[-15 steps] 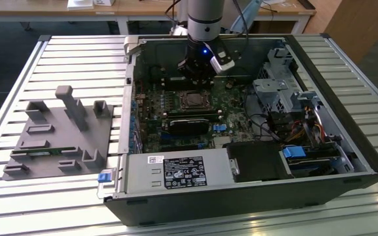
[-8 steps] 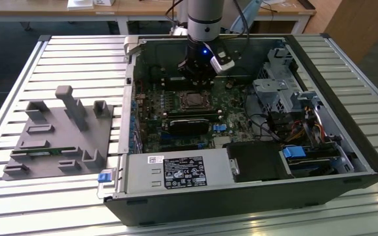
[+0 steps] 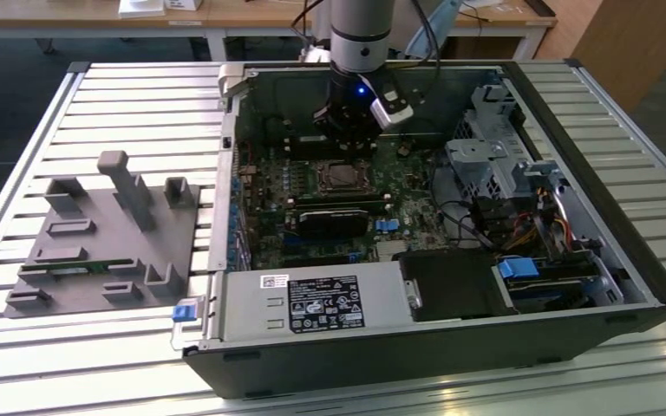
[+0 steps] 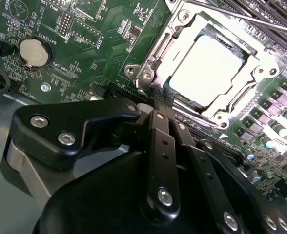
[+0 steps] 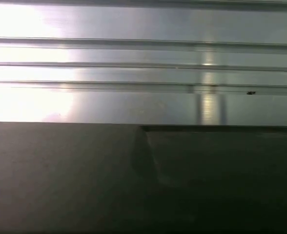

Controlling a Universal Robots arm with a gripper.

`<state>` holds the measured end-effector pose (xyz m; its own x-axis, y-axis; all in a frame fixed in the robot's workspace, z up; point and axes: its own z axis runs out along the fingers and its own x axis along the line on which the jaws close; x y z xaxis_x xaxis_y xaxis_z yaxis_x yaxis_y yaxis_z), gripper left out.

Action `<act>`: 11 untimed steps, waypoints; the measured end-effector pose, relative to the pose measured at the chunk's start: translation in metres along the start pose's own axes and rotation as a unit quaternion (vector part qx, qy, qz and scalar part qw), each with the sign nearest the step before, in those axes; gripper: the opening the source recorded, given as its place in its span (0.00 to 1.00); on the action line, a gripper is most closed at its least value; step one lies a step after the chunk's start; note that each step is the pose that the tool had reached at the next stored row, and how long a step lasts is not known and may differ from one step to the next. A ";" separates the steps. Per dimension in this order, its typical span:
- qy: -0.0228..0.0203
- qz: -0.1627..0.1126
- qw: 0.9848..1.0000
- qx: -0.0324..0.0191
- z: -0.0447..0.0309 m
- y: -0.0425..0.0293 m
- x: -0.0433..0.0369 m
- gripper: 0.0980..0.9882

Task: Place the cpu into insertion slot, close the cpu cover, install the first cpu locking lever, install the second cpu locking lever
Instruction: 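Install the first cpu locking lever, then install the second cpu locking lever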

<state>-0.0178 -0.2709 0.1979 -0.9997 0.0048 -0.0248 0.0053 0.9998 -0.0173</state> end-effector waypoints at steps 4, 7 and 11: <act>0.000 0.000 1.000 0.001 -0.0095 -0.0004 -0.0001 0.01; 0.000 0.000 1.000 0.001 -0.0107 -0.0005 -0.0001 0.01; 0.001 0.000 1.000 0.001 -0.0108 -0.0022 -0.0001 0.01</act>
<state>-0.0180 -0.2729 0.2087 -0.9997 0.0048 -0.0237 0.0053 0.9998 -0.0189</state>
